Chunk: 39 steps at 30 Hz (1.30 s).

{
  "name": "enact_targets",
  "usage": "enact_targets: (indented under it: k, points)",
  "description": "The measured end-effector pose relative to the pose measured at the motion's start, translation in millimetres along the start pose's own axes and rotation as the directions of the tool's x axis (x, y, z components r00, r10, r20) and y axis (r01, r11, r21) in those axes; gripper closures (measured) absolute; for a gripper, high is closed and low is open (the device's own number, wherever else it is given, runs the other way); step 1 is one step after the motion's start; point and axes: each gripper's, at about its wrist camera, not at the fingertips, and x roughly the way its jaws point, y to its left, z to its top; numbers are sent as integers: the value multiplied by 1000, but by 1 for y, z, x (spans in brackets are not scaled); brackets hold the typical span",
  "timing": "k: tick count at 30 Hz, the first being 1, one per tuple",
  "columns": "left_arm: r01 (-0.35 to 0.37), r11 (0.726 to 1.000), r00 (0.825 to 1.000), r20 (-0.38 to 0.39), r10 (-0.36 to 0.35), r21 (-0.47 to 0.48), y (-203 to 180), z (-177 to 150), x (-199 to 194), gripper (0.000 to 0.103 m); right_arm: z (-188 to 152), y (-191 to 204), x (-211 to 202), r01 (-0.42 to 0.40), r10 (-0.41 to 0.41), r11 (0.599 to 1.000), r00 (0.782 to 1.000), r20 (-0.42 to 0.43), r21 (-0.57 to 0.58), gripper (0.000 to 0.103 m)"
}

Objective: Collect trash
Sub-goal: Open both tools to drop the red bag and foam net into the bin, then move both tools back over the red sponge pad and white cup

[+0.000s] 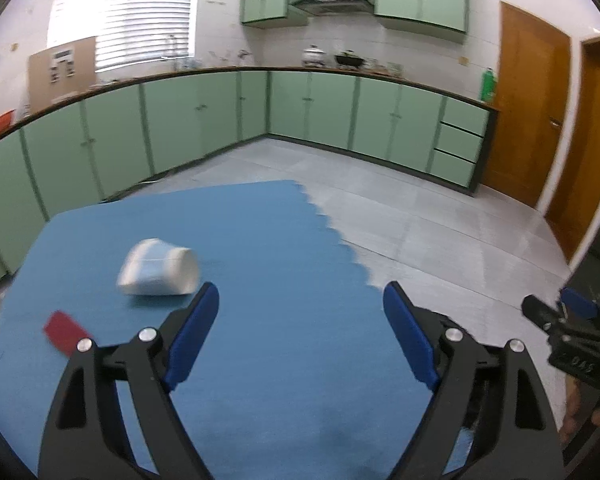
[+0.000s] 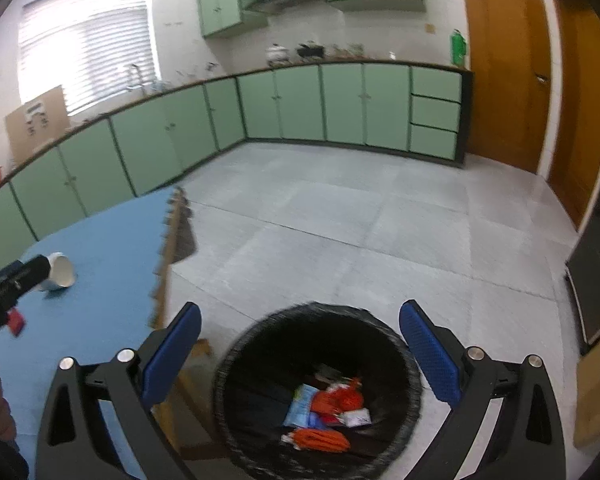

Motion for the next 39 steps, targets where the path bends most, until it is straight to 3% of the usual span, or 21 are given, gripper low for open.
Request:
enact_targets:
  k: [7, 18, 32, 39]
  points:
    - [-146, 988, 989, 12, 146, -42, 69, -5, -15, 21, 6, 70, 2, -90, 91, 994, 996, 20, -68, 6]
    - [-325, 935, 946, -63, 319, -143, 148, -22, -4, 21, 4, 158, 23, -195, 198, 966, 980, 2, -172, 6]
    - [-370, 911, 923, -187, 337, -181, 187, -34, 41, 21, 7, 215, 69, -255, 252, 943, 967, -43, -216, 6]
    - [-351, 910, 922, -248, 296, -221, 203, -37, 56, 21, 1, 238, 80, -273, 264, 931, 962, -72, -242, 6]
